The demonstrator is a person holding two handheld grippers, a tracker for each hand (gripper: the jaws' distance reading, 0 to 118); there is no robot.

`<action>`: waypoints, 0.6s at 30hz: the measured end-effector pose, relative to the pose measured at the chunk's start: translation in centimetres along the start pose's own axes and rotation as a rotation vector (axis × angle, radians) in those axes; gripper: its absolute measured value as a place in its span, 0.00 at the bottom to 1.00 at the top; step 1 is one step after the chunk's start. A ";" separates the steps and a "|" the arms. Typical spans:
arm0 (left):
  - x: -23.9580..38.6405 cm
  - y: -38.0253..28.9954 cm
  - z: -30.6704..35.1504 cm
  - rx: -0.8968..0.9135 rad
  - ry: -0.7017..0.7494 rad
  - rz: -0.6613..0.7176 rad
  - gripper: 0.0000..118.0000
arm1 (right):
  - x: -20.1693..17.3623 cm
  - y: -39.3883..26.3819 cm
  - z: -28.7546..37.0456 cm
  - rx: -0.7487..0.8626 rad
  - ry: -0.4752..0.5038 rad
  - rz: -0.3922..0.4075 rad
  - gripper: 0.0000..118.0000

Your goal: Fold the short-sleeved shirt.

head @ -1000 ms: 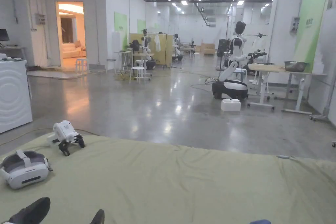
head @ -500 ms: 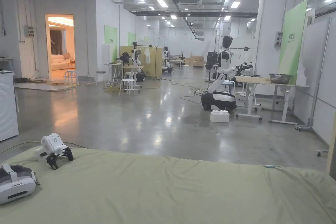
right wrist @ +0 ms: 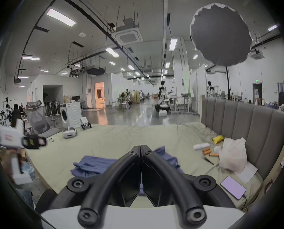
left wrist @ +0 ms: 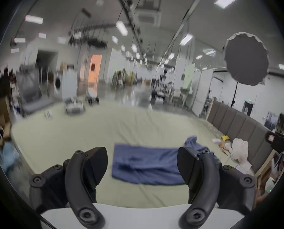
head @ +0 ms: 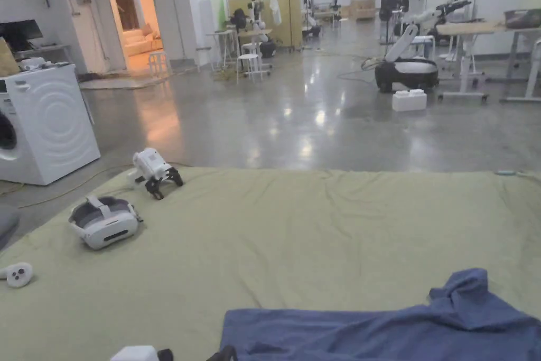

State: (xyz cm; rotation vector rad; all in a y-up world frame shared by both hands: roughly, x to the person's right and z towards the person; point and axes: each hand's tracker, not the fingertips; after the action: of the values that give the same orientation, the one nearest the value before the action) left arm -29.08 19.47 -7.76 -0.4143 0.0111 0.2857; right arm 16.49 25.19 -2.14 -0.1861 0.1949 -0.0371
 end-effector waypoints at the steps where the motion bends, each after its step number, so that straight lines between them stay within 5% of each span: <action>1: -1.3 -1.2 -2.8 -0.072 0.024 0.022 0.73 | 0.5 -0.6 -0.1 -0.027 0.000 -0.006 0.00; 6: -5.4 -5.9 -14.6 -0.313 0.096 0.005 0.72 | 2.0 -2.4 -0.6 -0.139 -0.042 -0.052 0.00; 11: -6.4 -8.5 -19.5 -0.364 0.164 -0.001 0.56 | 3.6 -3.5 -0.8 -0.206 -0.111 -0.040 0.00; 15: -4.6 -8.3 -20.0 -0.399 0.228 -0.133 0.08 | 4.8 -4.8 -2.7 -0.262 -0.149 -0.046 0.00; 18: -3.4 -7.8 -20.6 -0.439 0.211 -0.225 0.05 | 6.6 -7.2 -7.1 -0.311 -0.171 -0.088 0.06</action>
State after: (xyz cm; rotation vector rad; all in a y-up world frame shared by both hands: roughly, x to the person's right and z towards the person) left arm -29.25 3.50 -23.27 -0.8741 0.1093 0.0175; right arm 21.41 16.43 -8.90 -0.5058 0.0204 -0.0779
